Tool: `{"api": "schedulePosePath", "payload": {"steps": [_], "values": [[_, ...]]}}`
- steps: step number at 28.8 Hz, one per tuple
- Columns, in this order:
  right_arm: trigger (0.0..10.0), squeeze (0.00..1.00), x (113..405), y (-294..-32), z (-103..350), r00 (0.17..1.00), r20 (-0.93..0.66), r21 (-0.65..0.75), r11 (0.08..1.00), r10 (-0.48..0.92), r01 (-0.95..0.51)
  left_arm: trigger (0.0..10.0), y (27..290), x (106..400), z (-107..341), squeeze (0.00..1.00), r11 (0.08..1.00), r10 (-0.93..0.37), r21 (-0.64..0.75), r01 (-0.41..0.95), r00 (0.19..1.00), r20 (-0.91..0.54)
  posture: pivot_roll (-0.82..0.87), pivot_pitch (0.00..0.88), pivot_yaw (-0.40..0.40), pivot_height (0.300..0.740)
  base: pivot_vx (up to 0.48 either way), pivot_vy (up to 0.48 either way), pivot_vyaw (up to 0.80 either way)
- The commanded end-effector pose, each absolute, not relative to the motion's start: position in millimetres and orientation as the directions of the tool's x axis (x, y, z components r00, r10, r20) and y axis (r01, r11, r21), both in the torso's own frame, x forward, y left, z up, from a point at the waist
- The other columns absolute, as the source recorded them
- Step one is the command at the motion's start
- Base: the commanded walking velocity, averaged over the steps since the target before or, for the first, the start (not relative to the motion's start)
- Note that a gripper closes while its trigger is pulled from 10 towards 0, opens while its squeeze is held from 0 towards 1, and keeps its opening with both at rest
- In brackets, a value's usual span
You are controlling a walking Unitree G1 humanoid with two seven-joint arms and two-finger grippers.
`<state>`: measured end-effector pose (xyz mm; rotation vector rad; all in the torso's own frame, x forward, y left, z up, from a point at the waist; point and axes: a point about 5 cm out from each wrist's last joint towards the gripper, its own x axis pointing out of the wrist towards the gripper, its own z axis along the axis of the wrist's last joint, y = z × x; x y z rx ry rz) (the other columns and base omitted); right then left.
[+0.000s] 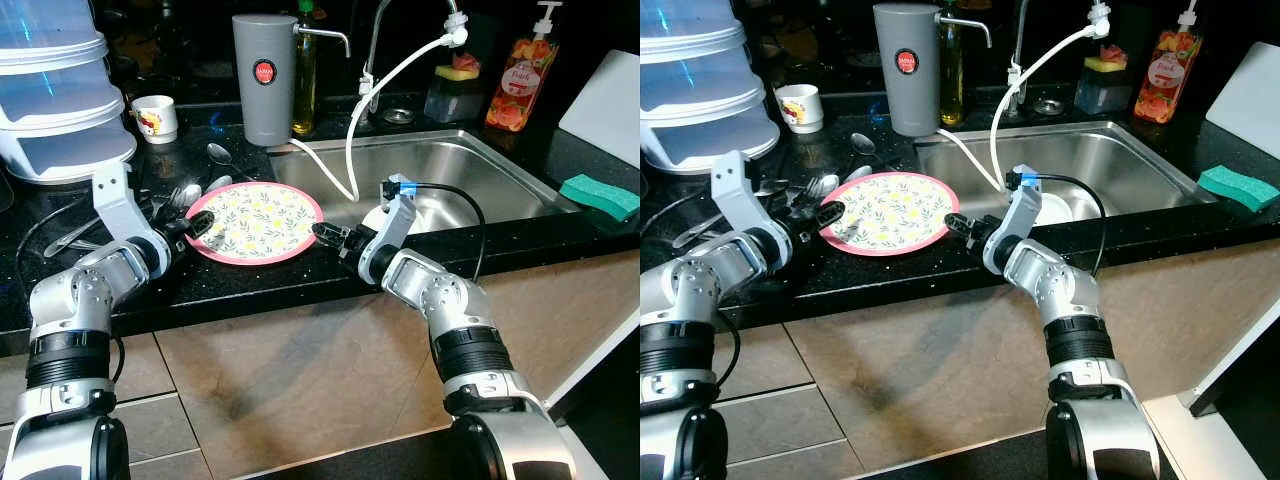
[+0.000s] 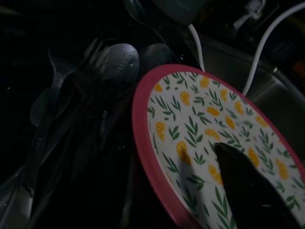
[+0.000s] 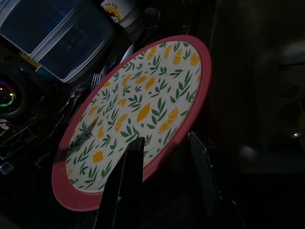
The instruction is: Kitchen organization
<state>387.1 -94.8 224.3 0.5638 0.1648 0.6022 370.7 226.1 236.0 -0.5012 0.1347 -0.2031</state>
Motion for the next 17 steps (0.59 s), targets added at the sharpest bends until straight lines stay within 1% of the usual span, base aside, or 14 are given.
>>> {"api": "schedulePosePath", "payload": {"steps": [1,7,13,17], "values": [[10.0,0.00,385.1,-93.2,220.9,0.813,0.007,0.569,0.666,0.583,-0.482,0.0,219.4,372.2,226.6,0.00,0.828,-0.261,-0.536,0.168,0.960,-0.102,0.09,0.110,-0.036,0.740,0.000,0.000,0.00],[10.0,0.00,383.9,-93.4,223.2,0.815,0.009,0.578,0.662,0.579,-0.477,0.0,211.6,375.4,223.0,0.00,0.793,-0.289,-0.582,0.181,0.952,-0.097,0.09,0.113,-0.037,0.740,0.000,0.000,0.00],[10.0,0.00,384.2,-94.5,224.9,0.821,0.011,0.581,0.665,0.571,-0.470,0.0,208.0,379.2,223.8,0.00,0.780,-0.296,-0.596,0.191,0.951,-0.083,0.09,0.115,-0.035,0.740,0.000,0.000,0.00],[10.0,0.00,385.4,-95.2,225.4,0.827,0.012,0.579,0.670,0.562,-0.464,0.0,207.0,381.4,229.2,0.00,0.764,-0.300,-0.610,0.211,0.953,-0.045,0.10,0.117,-0.034,0.740,0.000,0.000,0.00]]}}
